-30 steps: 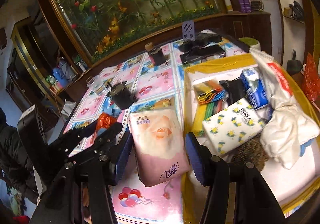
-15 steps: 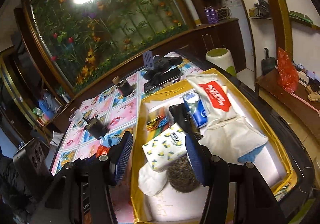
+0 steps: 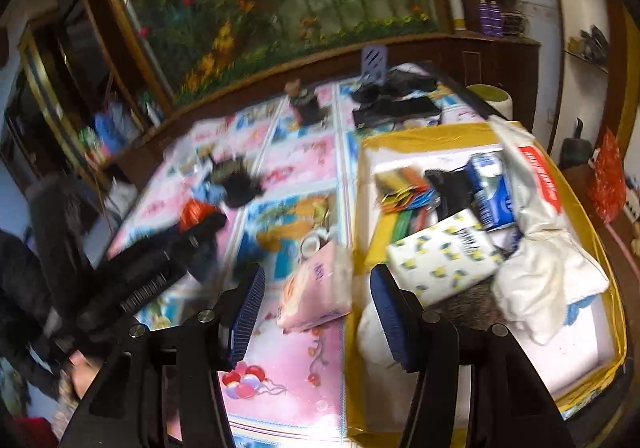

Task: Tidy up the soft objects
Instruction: 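Lift the red-and-blue item with the left gripper while the right lifts the pink pack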

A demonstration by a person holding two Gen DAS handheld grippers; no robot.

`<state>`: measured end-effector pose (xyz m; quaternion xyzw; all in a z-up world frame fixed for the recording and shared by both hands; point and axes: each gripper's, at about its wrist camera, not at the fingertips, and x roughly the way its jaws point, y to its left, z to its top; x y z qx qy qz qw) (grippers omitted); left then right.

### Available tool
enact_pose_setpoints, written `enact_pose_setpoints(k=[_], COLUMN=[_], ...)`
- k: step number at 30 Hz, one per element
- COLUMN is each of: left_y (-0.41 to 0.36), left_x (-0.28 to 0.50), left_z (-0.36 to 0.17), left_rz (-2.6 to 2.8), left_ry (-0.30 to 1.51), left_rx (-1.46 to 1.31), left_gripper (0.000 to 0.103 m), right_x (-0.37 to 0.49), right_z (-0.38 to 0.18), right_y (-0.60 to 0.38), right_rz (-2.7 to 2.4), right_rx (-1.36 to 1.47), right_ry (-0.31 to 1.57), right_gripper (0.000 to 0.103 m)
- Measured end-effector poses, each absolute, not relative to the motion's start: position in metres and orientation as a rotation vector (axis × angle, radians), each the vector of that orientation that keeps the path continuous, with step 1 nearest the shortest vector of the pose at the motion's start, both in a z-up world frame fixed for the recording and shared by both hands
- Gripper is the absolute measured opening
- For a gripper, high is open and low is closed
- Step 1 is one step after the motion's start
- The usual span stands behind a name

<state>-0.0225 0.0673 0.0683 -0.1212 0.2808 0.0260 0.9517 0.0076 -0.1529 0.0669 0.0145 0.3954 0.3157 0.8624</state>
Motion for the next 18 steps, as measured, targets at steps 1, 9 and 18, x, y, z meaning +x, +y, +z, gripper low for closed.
enact_pose_setpoints(k=[1, 9, 18], left_y=[0.073, 0.085, 0.107], left_x=[-0.024, -0.031, -0.041], left_z=[0.068, 0.072, 0.078], left_rz=[0.058, 0.057, 0.103], left_ry=[0.573, 0.555, 0.53], left_rx=[-0.262, -0.272, -0.289], left_gripper=[0.04, 0.04, 0.04], right_x=[0.008, 0.006, -0.023], right_z=[0.062, 0.045, 0.042], right_y=[-0.142, -0.098, -0.077], right_rz=[0.656, 0.606, 0.839], right_rx=[-0.007, -0.213, -0.246], right_ry=[0.846, 0.879, 0.927], right_gripper=[0.059, 0.07, 0.071])
